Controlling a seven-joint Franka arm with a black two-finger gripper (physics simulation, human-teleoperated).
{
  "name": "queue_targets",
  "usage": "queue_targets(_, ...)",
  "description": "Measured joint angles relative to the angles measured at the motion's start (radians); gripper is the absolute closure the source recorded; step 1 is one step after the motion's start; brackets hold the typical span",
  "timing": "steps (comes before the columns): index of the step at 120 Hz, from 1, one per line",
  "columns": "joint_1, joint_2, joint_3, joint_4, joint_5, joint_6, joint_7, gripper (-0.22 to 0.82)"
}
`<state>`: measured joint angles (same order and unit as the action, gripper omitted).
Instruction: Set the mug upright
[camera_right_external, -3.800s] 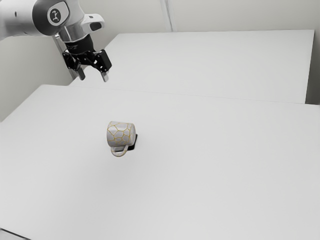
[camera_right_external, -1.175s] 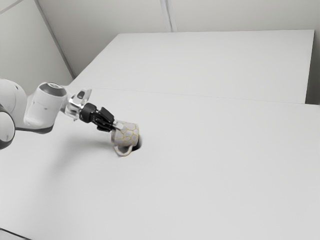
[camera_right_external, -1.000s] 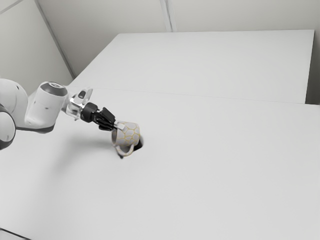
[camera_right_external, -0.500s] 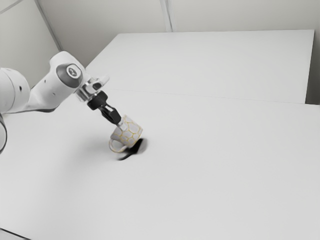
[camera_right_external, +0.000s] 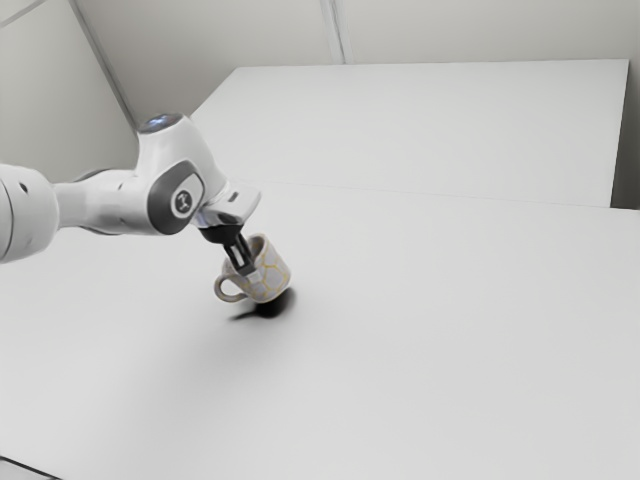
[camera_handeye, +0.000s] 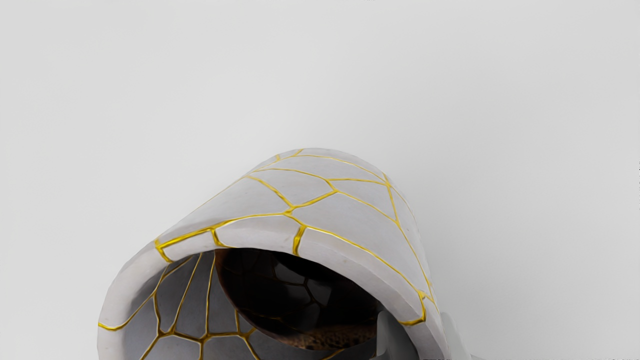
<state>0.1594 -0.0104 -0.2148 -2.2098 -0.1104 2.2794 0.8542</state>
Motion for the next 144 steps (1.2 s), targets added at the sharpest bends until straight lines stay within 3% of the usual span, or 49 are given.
queue_targets(21, -0.028, -0.04, -0.026, -0.071, 0.053, 0.061, -0.007, 0.79)
queue_targets(53, 0.044, -0.052, -0.038, -0.122, 0.08, 0.097, -0.016, 0.78)
queue_targets(75, 0.021, -0.049, -0.049, -0.124, 0.084, 0.097, -0.005, 0.39)
queue_targets(90, 0.025, -0.06, -0.053, -0.112, 0.085, 0.086, 0.0, 0.22)
queue_targets(109, 0.033, -0.077, -0.059, -0.009, 0.086, -0.019, -0.094, 0.1)
queue_targets(135, 0.082, -0.049, -0.043, 0.226, 0.077, -0.223, -0.329, 0.04)
queue_targets(144, -0.003, -0.024, 0.04, 0.355, 0.078, -0.308, -0.393, 0.03)
